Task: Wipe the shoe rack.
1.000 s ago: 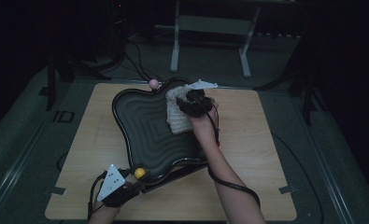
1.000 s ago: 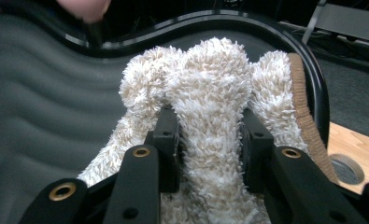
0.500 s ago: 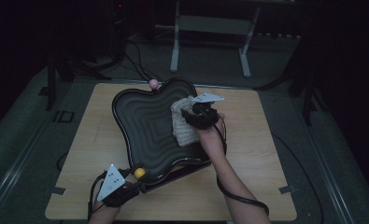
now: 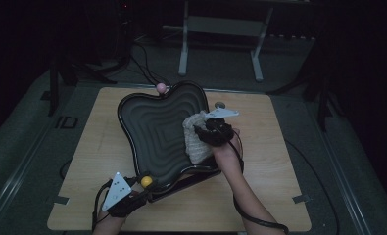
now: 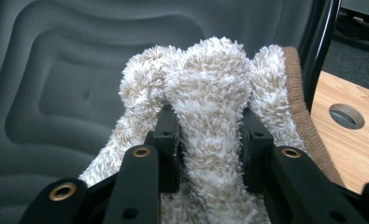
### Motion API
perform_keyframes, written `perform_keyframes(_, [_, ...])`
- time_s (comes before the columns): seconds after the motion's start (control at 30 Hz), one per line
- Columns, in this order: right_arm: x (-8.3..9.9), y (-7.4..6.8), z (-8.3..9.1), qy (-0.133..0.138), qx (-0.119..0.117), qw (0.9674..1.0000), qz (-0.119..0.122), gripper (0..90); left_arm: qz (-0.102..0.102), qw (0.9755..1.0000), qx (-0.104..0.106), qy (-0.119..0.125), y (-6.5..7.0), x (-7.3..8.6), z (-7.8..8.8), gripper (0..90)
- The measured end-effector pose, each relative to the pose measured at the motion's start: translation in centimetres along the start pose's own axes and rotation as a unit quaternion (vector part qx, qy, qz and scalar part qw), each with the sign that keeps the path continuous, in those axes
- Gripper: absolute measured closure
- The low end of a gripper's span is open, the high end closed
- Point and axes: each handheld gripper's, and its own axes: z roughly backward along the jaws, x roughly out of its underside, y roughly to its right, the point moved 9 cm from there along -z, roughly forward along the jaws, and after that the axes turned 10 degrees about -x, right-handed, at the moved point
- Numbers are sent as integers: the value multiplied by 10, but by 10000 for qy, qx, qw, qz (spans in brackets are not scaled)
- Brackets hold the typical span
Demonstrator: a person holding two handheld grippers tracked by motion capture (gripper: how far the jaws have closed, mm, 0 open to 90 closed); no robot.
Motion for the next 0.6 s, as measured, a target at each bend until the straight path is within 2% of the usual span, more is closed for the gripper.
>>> perform_keyframes(0.23, [13, -1, 8, -116, -100, 9999, 47, 664, -9, 10000, -13, 8, 0, 0, 0, 592])
perform_keyframes(0.33, [14, 0, 9, -197, -121, 9996, 158, 663, -11, 10000, -17, 2, 0, 0, 0, 592])
perform_keyframes(0.4, [13, 1, 10, -242, -199, 9995, 74, 664, -9, 10000, -24, 9, 0, 0, 0, 592])
perform_keyframes(0.47, [14, 1, 9, -234, -153, 9996, 72, 665, -12, 10000, -14, -2, 0, 0, 0, 592])
perform_keyframes(0.53, [15, -2, 8, -276, 27, 9994, 227, 666, -10, 10000, -24, 11, 0, 0, 0, 592])
perform_keyframes(0.6, [16, -4, 8, -220, 13, 9996, 178, 667, -2, 10000, -30, 15, 0, 0, 0, 592])
